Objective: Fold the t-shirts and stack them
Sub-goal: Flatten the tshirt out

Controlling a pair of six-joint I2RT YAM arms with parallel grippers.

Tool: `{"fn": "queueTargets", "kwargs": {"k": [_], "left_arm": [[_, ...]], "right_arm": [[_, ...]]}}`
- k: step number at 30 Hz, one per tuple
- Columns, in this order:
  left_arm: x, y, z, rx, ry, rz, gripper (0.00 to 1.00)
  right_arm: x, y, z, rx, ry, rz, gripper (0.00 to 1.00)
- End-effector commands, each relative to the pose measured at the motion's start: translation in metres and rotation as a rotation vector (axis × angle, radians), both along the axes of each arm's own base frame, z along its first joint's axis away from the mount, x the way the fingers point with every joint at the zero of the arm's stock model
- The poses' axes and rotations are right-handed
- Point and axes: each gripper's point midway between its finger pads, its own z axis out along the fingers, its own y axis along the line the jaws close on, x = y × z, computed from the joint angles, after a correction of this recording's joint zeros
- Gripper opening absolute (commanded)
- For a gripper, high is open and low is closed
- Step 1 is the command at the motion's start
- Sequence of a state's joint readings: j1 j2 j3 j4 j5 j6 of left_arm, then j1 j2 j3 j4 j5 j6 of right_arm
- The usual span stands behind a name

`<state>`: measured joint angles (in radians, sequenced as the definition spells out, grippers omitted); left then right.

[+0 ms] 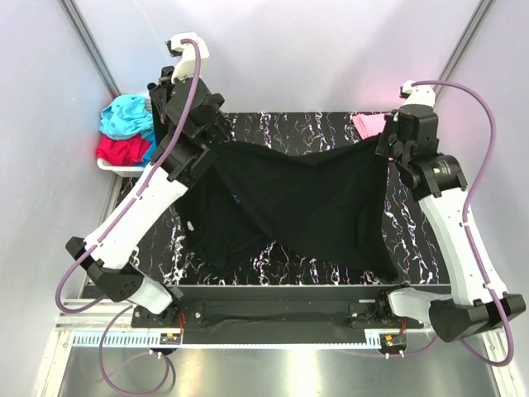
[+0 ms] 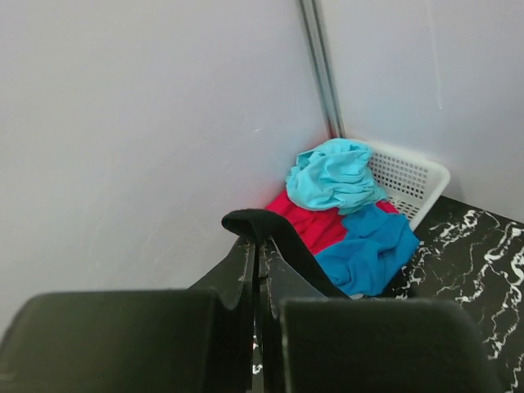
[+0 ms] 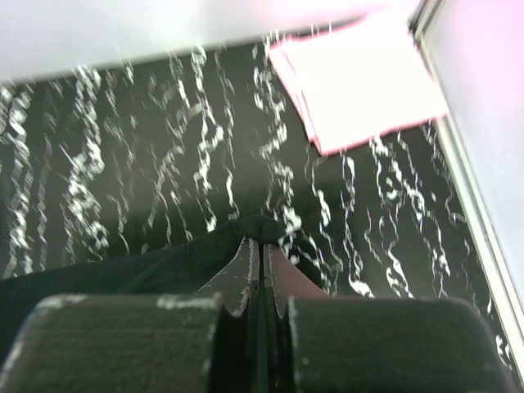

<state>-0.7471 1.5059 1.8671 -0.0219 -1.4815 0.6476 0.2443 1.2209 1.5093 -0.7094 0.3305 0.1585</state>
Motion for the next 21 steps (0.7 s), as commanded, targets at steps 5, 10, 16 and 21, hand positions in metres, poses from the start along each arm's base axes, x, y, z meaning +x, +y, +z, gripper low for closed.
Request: {"fn": "queueTargets", "kwargs": {"k": [5, 10, 16, 21], "left_arm": [[0.054, -0.032, -0.033, -0.293, 0.046, -0.360, 0.00], [0.077, -0.008, -0.071, -0.384, 0.106, -0.319, 0.00], [0.078, 0.056, -0.106, -0.483, 0.178, -0.215, 0.00], [0.073, 0.107, -0.078, -0.503, 0.126, -0.154, 0.00]], "right_arm": [[-0.006, -0.006, 0.048, 0.018, -0.158, -0.023, 0.00], [-0.007, -0.008, 0.048, 0.012, -0.154, -0.030, 0.00], [-0.008, -0.016, 0.046, -0.019, -0.138, -0.066, 0.00], [-0.010, -0.028, 0.056, -0.067, -0.151, -0.110, 0.00]]}}
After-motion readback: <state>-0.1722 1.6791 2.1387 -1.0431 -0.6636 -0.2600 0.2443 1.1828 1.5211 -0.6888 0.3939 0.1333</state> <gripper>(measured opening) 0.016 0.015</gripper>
